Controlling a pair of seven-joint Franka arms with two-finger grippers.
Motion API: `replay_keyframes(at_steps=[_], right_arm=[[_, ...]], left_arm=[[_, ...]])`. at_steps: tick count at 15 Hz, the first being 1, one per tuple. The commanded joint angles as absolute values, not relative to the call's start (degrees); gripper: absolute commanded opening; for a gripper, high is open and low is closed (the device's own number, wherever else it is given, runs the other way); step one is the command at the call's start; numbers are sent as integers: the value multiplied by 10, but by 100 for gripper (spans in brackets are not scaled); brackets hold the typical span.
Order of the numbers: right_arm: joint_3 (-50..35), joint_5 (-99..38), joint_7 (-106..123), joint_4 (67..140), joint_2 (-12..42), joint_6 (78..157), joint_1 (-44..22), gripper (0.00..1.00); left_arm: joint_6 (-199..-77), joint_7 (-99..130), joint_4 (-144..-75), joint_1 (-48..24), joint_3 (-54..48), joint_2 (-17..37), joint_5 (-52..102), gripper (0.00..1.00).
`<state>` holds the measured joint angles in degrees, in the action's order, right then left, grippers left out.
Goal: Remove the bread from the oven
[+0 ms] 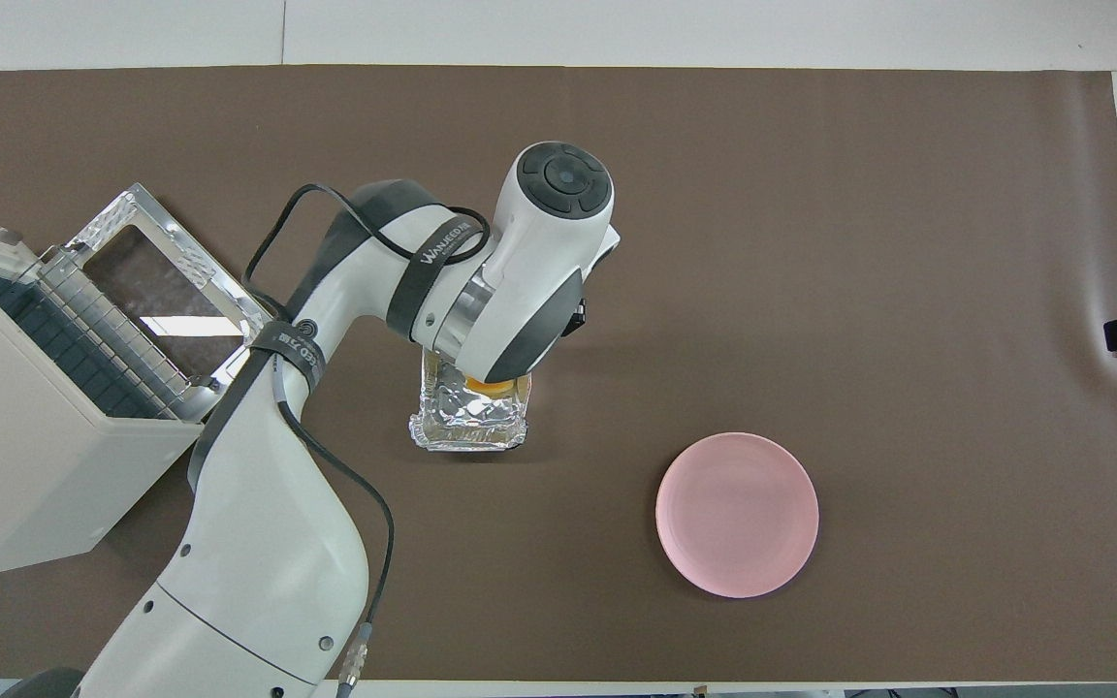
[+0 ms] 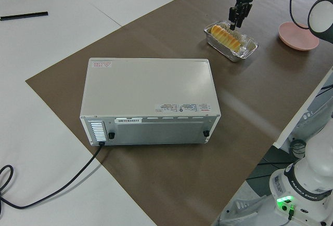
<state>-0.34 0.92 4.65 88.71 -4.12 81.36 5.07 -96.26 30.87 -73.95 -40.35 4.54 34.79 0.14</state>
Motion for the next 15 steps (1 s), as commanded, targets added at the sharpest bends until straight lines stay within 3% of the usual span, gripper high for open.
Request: replay_keyframes(at_steps=[1,5,10,12,15], right_arm=[[-9,-1,56,910,-59,811,55,100],[-15,-1,34,958,-80,838,38,100],[-16,-3,-71,1022,-74,930,-61,100],[-16,-4,-104,1049,-61,992,-104,100],[-16,-4,-181,1046,6,1061,-172,100]], left_arm=[[-920,307,-744,-324,48,260,38,100],[-834,287,-744,-231,49,207,38,100],[-824,203,-744,-136,49,182,34,100],[-815,163,-744,-103,49,176,33,100],[-799,120,-746,-63,49,169,18,100]])
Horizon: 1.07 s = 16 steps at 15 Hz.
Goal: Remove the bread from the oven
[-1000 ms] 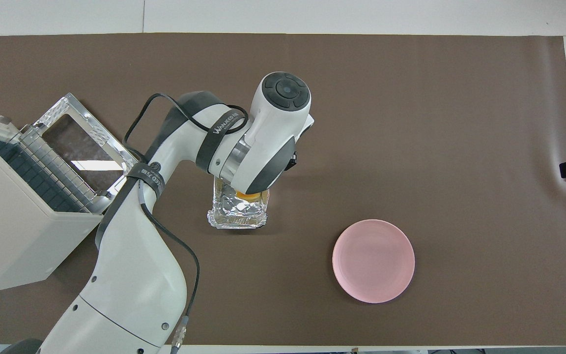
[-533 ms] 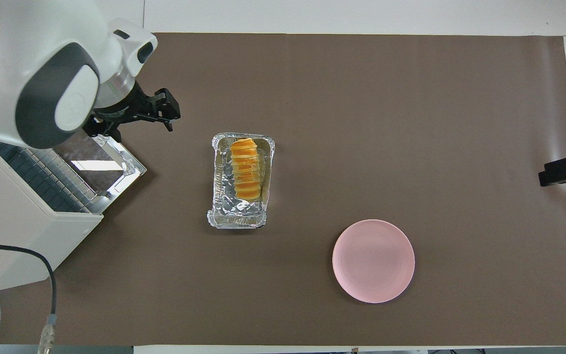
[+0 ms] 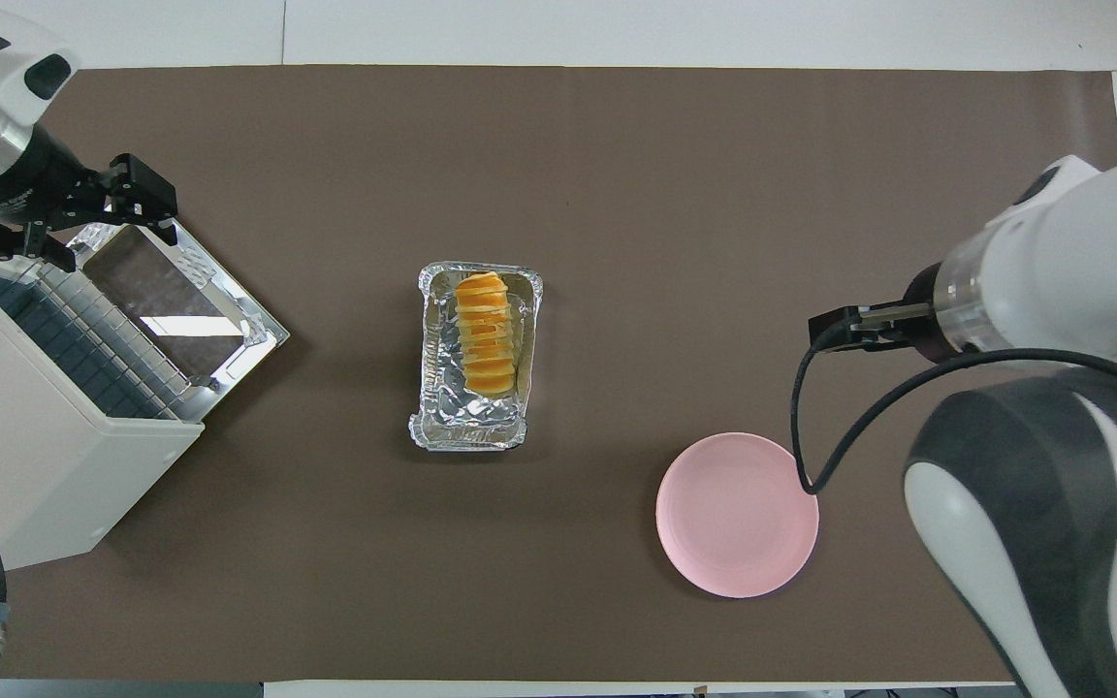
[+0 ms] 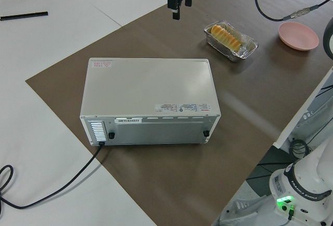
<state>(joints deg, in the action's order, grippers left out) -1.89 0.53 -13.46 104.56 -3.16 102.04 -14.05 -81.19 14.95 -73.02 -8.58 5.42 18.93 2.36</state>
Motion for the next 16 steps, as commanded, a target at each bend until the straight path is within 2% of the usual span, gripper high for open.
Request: replay_keyframes(at_steps=[1,5,8,10,13,16], right_arm=[[-16,-4,-215,1047,31,1097,-194,100],[-15,-1,-325,1002,129,1174,-277,100],[-13,8,-383,913,236,1171,-321,100],[-13,15,-409,856,289,1169,-333,100],[-15,11,-408,845,309,1178,-333,100],[-15,7,-403,852,319,1170,-343,100]], left_arm=[[-791,96,-750,-56,49,163,18,100],[-780,42,-774,-33,50,129,17,100],[-780,40,-823,-33,49,104,15,100],[-783,41,-845,-33,49,84,14,100],[-779,40,-848,-33,49,72,14,100],[-788,34,-908,-31,49,25,13,100]])
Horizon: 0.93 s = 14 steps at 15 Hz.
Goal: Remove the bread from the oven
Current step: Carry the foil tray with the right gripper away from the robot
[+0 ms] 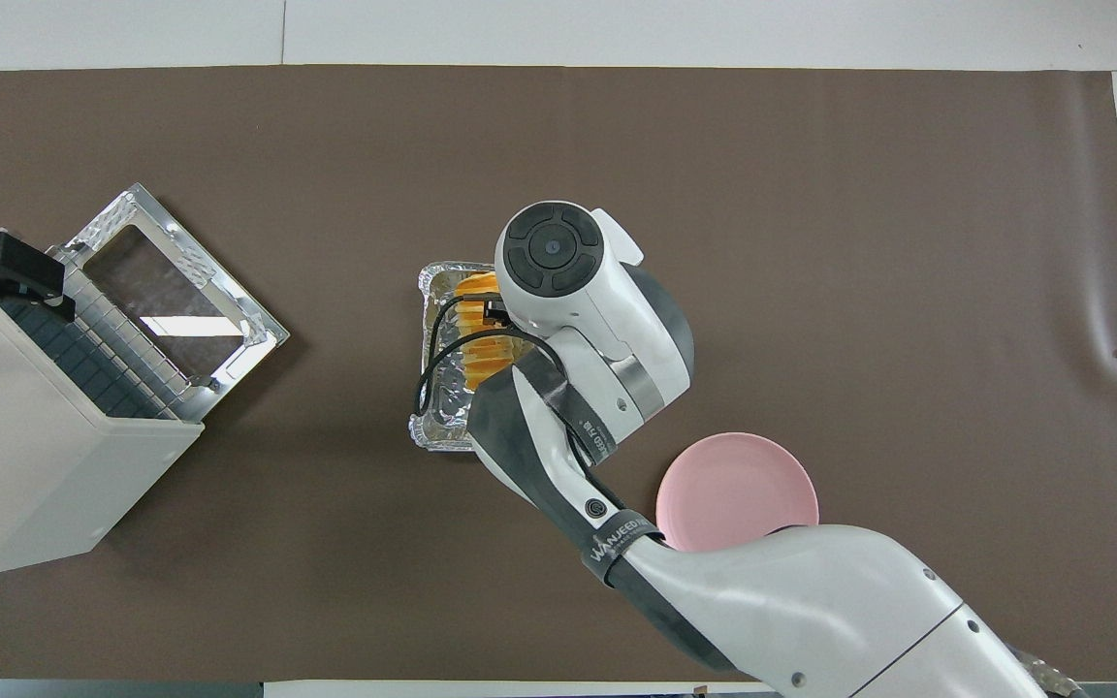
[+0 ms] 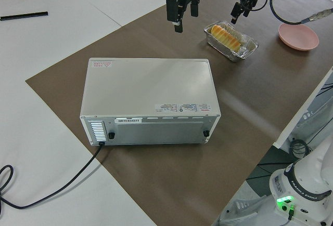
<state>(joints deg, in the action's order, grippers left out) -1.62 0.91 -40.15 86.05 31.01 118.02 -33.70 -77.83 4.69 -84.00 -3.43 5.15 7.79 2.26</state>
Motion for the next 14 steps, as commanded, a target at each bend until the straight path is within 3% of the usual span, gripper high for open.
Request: replay_keyframes(at_steps=[1,4,8,10,11,12,13,14], right_arm=[[-15,9,-398,853,323,1168,-344,100],[-15,9,-392,855,328,1171,-346,100],[-15,9,-370,872,329,1178,-352,90],[-15,8,-370,872,329,1178,-355,80],[-15,8,-372,872,328,1179,-356,72],[-15,8,-374,872,328,1179,-364,54],[-15,7,-374,872,328,1183,-366,29],[-15,8,-375,873,328,1190,-367,10]], left_arm=[[-799,27,-931,-26,47,8,5,100],[-815,4,-965,-28,47,-20,-13,100],[-831,-24,-967,13,6,-21,-14,100],[-838,-21,-962,18,-6,-20,-13,100],[-840,-22,-960,18,-6,-18,-13,100],[-841,-22,-952,17,-7,-15,-13,100],[-840,-24,-948,17,-7,-14,-13,100],[-840,-25,-947,17,-7,-13,-13,100]])
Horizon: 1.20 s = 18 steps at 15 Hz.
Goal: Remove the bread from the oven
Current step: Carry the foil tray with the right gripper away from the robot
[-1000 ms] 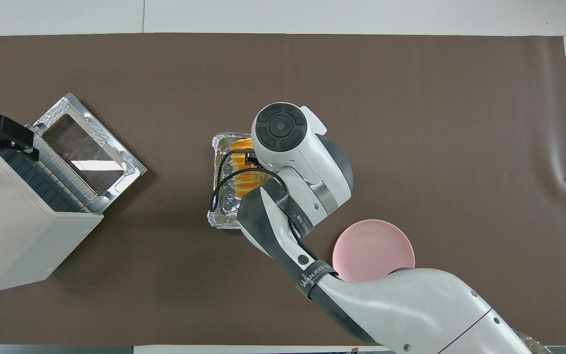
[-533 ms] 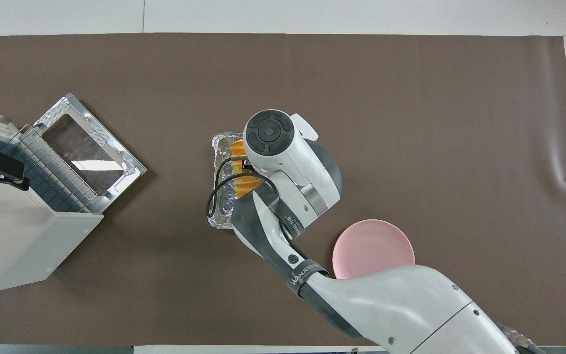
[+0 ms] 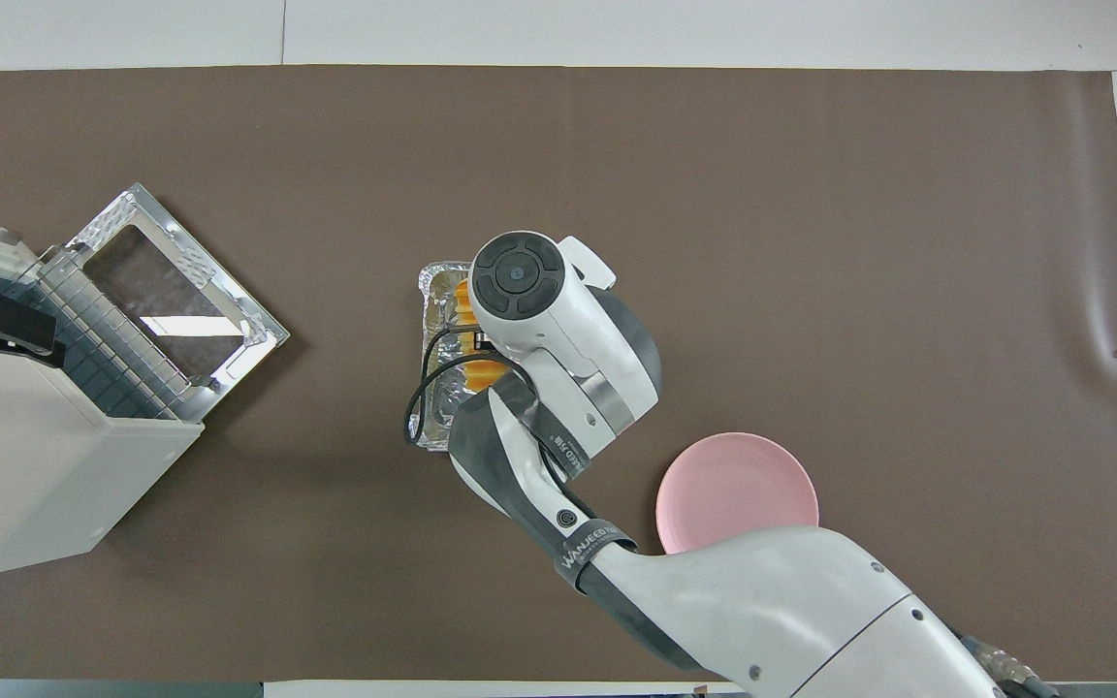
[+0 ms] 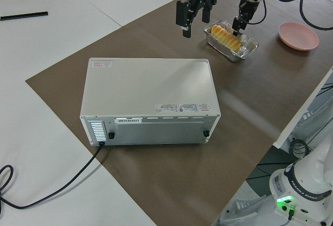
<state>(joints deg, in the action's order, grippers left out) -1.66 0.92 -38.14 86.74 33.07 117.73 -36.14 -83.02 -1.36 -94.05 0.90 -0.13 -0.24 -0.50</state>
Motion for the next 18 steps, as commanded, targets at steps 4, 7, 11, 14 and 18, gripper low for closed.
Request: replay_keyframes(at_steps=[4,7,11,14,18], right_arm=[[-15,16,-368,874,329,1198,-365,0],[-15,15,-360,865,329,1193,-356,0],[-10,11,-356,853,322,1173,-340,0],[-14,5,-335,813,312,1118,-282,0],[-14,-50,-289,766,293,1050,-221,0]], left_arm=[[-845,-25,-948,12,-11,-13,-13,100],[-852,-26,-949,-11,-12,-12,-14,100],[-858,-22,-946,-11,-24,-11,-14,100],[-862,-20,-947,-10,-26,-11,-9,100],[-857,-22,-949,-10,-25,-14,-9,100]])
